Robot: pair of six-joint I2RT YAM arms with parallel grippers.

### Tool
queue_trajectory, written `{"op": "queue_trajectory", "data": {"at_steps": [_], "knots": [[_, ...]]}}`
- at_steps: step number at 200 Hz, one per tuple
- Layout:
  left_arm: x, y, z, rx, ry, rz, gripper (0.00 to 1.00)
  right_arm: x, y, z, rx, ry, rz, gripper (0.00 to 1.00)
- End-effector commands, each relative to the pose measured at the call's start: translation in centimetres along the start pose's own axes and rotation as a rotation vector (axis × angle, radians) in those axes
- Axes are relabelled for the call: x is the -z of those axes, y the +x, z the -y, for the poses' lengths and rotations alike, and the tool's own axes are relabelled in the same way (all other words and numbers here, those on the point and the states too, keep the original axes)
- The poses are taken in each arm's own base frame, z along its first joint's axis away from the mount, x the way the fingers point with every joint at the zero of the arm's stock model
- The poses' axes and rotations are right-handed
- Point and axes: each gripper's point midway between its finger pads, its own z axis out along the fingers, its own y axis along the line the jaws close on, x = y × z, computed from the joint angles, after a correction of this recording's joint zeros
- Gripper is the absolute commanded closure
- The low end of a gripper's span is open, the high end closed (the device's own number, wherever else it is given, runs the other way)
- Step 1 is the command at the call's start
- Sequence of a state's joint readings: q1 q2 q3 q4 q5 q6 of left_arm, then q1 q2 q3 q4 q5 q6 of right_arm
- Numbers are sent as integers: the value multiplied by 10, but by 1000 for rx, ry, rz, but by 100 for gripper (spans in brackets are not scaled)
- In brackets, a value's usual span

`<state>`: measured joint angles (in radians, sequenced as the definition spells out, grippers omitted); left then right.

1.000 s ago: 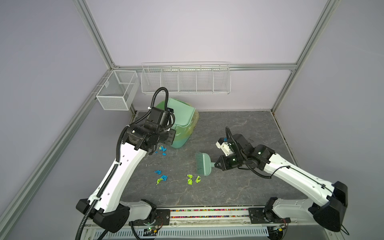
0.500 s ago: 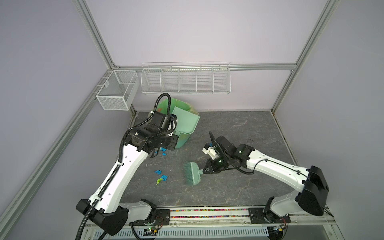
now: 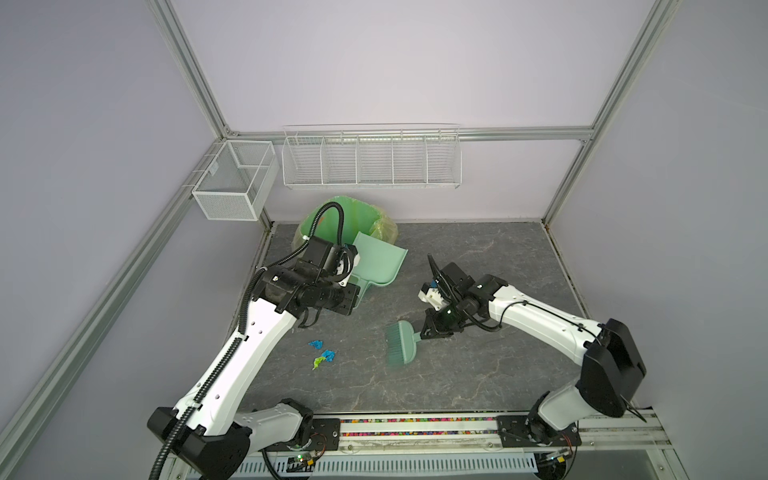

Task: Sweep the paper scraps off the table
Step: 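Lower the dustpan beside the lime-green scraps with the left gripper while the right brush approaches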

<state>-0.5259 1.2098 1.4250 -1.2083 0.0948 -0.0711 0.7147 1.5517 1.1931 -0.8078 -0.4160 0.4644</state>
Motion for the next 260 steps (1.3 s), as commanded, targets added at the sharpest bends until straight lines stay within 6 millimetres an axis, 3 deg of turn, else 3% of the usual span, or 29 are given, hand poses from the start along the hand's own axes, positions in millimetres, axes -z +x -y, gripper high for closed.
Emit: {"op": "queue_trajectory", "data": {"at_steps": [1, 45, 114, 163, 198, 260], "knots": [[10, 5, 8, 10, 40, 17, 100, 19, 17, 32, 5, 109, -31, 93], [-17, 35, 14, -6, 63, -82, 100, 53, 16, 58, -46, 137, 13, 93], [-36, 68, 28, -5, 111, -167, 100, 108, -11, 34, -54, -17, 212, 93], [-43, 86, 51, 0, 167, -259, 100, 123, -6, 54, -90, 85, 241, 93], [-54, 113, 72, 24, 205, -339, 100, 137, 2, 71, -93, 208, 266, 93], [-62, 152, 75, 53, 120, -400, 100, 143, 6, 92, -115, 331, 247, 93]]}}
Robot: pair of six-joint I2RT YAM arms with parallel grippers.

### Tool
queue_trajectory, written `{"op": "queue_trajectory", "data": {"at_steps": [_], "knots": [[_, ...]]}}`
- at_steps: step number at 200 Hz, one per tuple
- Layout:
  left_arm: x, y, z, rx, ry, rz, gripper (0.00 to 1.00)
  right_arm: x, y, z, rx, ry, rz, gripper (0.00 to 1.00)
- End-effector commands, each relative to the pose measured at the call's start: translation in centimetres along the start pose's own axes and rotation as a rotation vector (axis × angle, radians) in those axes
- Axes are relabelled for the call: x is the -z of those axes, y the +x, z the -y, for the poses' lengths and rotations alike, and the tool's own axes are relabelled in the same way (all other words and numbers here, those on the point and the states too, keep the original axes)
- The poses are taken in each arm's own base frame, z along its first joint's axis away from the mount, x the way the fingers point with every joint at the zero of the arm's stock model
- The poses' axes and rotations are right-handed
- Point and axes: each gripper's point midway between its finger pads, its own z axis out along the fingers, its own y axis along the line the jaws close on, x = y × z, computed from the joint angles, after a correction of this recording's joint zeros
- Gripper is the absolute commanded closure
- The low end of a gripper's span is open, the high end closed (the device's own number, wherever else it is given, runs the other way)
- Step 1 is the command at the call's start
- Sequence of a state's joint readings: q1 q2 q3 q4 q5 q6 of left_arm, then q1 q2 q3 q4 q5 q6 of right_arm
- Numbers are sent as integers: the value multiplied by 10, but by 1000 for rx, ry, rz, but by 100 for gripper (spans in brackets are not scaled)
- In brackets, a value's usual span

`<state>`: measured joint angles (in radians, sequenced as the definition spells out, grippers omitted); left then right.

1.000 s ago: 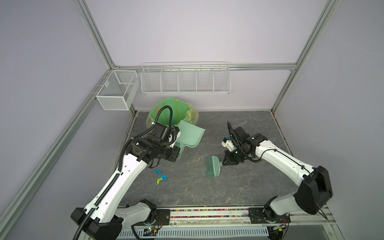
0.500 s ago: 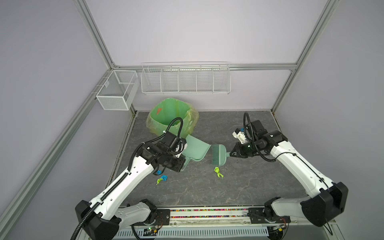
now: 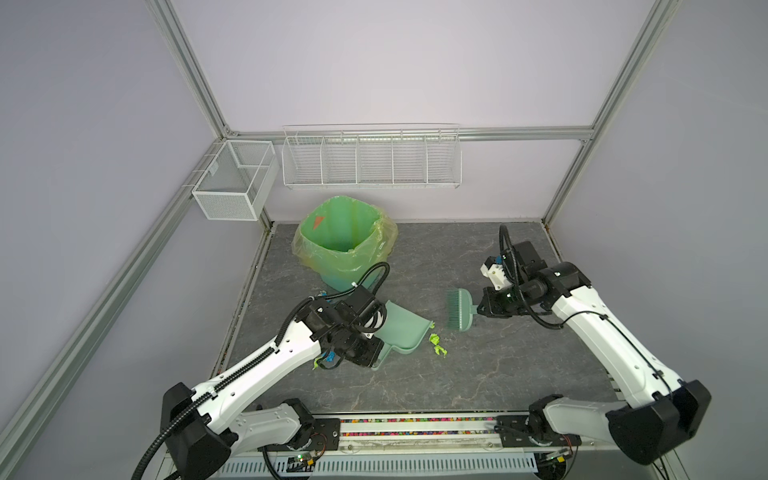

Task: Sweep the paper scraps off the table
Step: 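Lower the dustpan beside the lime-green scraps with the left gripper while the right brush approaches, then sweep the lime-green scraps into the dustpan with the right brush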

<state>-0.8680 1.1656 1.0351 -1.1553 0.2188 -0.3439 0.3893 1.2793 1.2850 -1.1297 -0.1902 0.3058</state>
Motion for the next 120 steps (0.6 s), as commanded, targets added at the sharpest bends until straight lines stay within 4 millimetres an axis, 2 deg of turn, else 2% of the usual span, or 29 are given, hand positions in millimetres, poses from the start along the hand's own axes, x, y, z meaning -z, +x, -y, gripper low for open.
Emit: {"op": "queue_trajectory", "data": {"at_steps": [1, 39, 59, 87, 120], "knots": [[-5, 14, -4, 60, -48, -8, 100, 6, 2, 13, 13, 79, -12, 93], [-31, 30, 4, 53, -67, -30, 100, 4, 6, 19, 26, 107, -28, 93], [-36, 33, 5, 36, -103, -74, 100, 3, 8, 24, 29, 139, -36, 93], [-52, 38, 14, 33, -62, -117, 100, -5, 15, 26, 66, 200, -74, 93], [-59, 43, 10, 34, -68, -129, 100, -6, 19, 25, 95, 235, -82, 93]]}}
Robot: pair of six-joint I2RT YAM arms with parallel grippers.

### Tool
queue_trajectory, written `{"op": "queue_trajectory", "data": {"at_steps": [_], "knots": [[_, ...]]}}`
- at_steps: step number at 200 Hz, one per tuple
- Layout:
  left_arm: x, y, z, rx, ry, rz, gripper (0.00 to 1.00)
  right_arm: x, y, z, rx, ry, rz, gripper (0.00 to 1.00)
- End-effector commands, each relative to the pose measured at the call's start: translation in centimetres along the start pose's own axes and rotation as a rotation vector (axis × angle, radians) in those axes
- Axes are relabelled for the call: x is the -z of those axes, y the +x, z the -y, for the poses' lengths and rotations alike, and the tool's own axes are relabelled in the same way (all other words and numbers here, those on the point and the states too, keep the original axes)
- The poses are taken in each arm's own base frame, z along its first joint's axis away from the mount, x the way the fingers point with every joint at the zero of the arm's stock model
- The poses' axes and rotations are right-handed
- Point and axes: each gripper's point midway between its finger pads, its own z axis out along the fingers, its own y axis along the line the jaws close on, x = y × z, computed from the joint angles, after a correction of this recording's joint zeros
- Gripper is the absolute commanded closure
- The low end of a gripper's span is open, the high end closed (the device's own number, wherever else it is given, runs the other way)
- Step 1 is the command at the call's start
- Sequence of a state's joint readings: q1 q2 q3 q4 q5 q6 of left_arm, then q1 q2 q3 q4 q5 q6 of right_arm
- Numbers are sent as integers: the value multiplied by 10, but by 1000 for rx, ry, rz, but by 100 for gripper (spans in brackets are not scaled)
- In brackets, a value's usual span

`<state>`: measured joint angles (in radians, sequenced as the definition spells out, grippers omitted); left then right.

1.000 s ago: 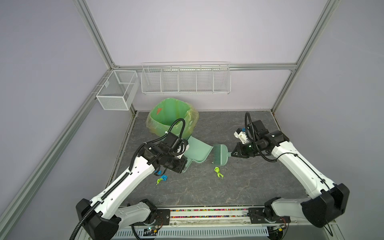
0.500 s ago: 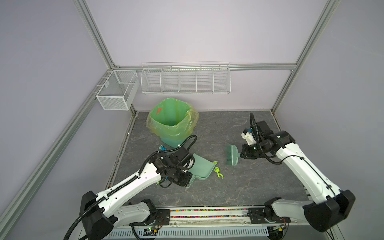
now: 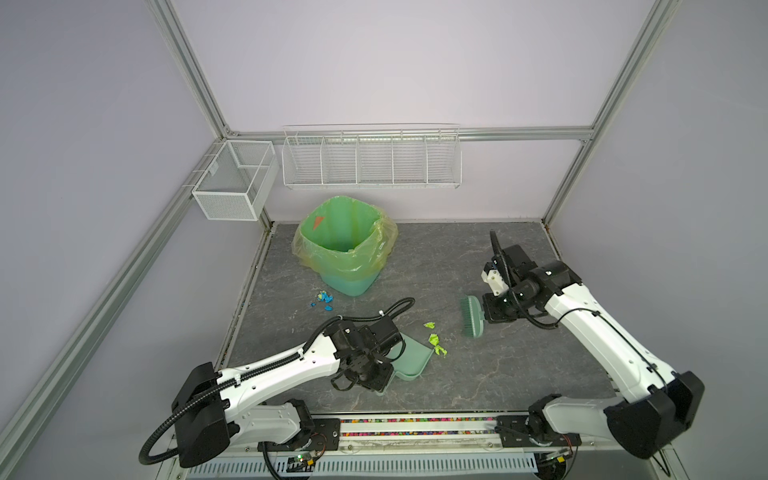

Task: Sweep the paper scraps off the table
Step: 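Sweep the lime-green scraps into the dustpan with the right brush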

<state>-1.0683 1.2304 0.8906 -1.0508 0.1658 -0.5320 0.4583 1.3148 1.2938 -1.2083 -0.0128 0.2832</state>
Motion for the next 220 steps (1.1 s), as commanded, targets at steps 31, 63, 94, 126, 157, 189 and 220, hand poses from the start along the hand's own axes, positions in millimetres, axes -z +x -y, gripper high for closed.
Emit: {"op": "queue_trajectory", "data": {"at_steps": [31, 63, 94, 126, 157, 189, 220], "knots": [[-13, 11, -9, -9, -54, -72, 100, -12, 11, -5, 51, 40, -44, 93], [-17, 8, -4, -21, -48, -69, 100, -24, 14, -15, 75, 36, -71, 93], [-18, 1, 2, -32, -32, -58, 100, -29, 15, -29, 105, 24, -84, 93], [-20, -3, 2, -47, -41, -58, 100, -32, 15, -59, 137, -52, -75, 93], [-23, -5, 4, -45, -29, -51, 100, -28, 14, -91, 165, -146, -51, 93], [-25, -6, 6, -51, -26, -51, 100, -15, 17, -125, 193, -273, -44, 93], [-27, -6, 7, -50, -18, -54, 100, 5, 19, -153, 210, -407, -10, 93]]}}
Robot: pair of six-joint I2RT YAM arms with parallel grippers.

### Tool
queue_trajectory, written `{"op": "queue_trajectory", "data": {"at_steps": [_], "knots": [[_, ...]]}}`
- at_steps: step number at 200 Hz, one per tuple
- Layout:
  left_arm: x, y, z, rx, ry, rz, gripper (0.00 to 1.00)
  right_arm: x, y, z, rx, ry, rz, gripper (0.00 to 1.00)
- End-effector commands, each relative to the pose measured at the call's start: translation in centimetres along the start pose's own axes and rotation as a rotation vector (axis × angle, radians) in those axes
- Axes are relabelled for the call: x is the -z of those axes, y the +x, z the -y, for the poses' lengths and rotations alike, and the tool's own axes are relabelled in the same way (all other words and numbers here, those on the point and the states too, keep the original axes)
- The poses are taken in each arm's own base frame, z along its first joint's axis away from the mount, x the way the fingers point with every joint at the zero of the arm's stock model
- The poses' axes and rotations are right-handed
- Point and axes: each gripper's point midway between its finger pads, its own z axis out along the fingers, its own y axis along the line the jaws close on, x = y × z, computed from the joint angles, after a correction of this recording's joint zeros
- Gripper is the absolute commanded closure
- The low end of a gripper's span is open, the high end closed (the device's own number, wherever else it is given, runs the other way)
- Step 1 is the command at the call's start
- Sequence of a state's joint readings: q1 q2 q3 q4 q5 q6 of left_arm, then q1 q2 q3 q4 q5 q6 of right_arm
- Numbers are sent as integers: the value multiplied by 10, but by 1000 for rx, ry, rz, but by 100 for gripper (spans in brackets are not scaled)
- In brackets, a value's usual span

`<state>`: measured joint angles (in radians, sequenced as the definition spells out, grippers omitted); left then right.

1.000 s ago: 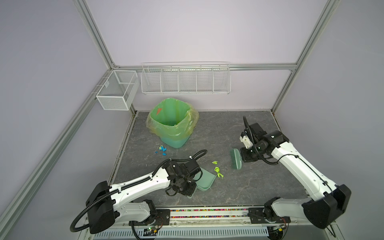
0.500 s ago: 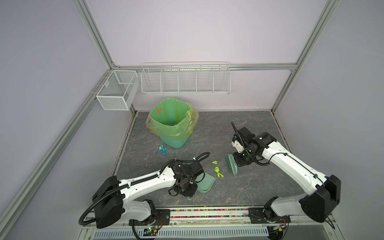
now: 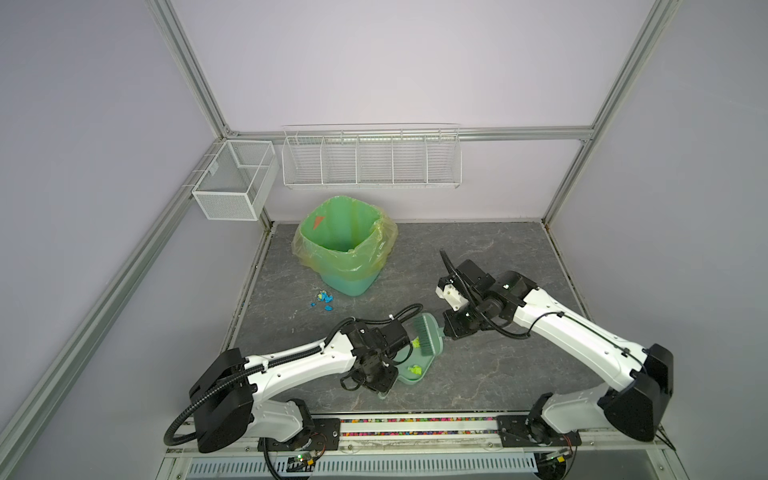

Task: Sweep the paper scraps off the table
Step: 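Sweep the lime-green scraps into the dustpan with the right brush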

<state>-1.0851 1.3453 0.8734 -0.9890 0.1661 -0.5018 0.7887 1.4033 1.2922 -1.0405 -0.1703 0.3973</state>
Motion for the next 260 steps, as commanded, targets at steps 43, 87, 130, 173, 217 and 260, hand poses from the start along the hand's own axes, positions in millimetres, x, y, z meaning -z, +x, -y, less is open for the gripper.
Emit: {"op": "queue_trajectory", "data": {"at_steps": [43, 87, 130, 173, 217, 260], "knots": [[3, -5, 7, -16, 21, 14, 100, 49, -23, -8, 1, -13, 199, 93], [1, -5, 7, -13, 25, 15, 100, 60, -41, 35, -22, 175, 237, 93], [2, -6, 8, -13, 27, 14, 100, 54, -66, 60, 1, 300, 225, 93], [0, -9, 10, -12, 28, 6, 100, 28, -85, 68, 33, 359, 181, 93], [2, -13, 13, -22, 34, 5, 100, -3, -83, 55, 72, 319, 112, 93], [1, -18, 12, -20, 22, 10, 100, -29, -55, 21, 146, 239, 22, 93]]}}
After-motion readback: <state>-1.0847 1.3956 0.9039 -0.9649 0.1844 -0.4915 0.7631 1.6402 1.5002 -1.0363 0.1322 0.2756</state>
